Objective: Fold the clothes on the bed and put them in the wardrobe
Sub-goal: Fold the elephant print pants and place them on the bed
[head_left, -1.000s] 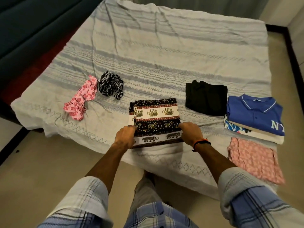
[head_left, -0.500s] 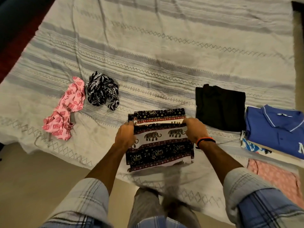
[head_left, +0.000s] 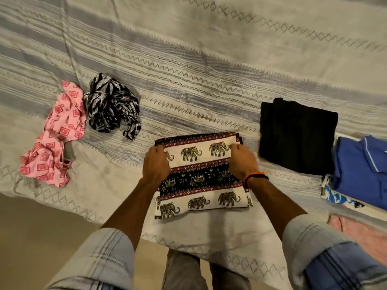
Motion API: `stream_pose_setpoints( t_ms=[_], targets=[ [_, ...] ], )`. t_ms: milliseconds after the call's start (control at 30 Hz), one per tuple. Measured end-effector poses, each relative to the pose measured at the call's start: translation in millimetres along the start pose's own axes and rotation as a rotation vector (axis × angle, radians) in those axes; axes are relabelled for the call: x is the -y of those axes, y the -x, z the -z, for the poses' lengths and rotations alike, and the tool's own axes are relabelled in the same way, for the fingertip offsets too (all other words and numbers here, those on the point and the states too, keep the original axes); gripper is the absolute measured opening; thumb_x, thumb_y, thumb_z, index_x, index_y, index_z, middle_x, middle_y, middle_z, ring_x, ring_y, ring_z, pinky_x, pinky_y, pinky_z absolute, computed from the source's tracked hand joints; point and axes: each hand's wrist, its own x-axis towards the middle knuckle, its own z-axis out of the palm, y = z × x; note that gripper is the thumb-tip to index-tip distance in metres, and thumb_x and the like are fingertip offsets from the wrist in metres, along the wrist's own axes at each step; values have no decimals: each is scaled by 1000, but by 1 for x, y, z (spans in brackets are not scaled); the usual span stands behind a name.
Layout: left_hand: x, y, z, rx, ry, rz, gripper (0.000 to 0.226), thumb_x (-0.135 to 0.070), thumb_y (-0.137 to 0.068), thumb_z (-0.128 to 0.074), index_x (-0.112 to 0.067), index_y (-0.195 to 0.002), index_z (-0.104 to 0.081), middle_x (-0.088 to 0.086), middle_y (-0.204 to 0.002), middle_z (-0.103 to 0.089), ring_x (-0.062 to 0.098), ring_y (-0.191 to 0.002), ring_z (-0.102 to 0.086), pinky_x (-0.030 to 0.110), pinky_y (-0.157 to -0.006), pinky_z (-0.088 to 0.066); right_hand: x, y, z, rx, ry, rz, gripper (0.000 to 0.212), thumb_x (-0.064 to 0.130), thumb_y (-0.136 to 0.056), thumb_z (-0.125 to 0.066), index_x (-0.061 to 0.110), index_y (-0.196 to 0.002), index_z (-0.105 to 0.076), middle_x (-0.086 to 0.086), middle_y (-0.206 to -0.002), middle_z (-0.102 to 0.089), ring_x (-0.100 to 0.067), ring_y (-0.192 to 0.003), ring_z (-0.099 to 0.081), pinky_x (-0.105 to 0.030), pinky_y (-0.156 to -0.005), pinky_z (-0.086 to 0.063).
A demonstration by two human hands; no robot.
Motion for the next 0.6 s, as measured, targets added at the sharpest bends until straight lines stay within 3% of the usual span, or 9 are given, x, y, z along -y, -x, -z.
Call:
stream_pose_setpoints(
  t_ms=[167, 300, 367, 467, 600],
  targets=[
    [29, 21, -41, 110, 115, 166, 53, -12, -80, -71, -7, -129, -50, 17, -125, -56, 31, -112, -56, 45, -95, -52, -12, 13, -49, 141, -249, -191, 43, 18, -88, -63, 8, -126, -46, -16, -127, -54, -32, -115, -53, -46, -102, -46],
    [40, 26, -57, 130, 291, 380, 81, -31, -76, -82, -2, -137, -38, 21, -133, -46, 38, -123, -47, 45, -101, -42, -21, 11, -66, 71, -400, -383, 66, 30, -83, -75, 5, -132, -39, -18, -132, -44, -35, -123, -46, -47, -107, -42],
    [45, 24, -64, 135, 409, 456, 88, -45, -63, -87, -4, -130, -48, 16, -127, -54, 33, -117, -55, 41, -93, -50, -23, 7, -72, 41, -496, -462, 80, 33, -77, -81, 4, -136, -36, -19, -136, -40, -35, -126, -44, -46, -107, -41],
    [49, 20, -73, 160, 622, 562, 87, -49, -51, -91, -10, -120, -57, 4, -113, -67, 20, -97, -66, 27, -76, -54, -23, 2, -80, 7, -694, -538, 80, 29, -71, -86, 5, -131, -40, -15, -130, -51, -32, -121, -51, -42, -102, -46],
    [40, 20, -75, 251, 806, 595, 65, -34, -59, -93, -17, -116, -65, 3, -109, -71, 23, -98, -67, 42, -90, -56, -14, -1, -80, 113, -810, -567, 65, 33, -74, -84, 7, -125, -54, -10, -120, -64, -29, -113, -60, -33, -90, -48]
  ],
)
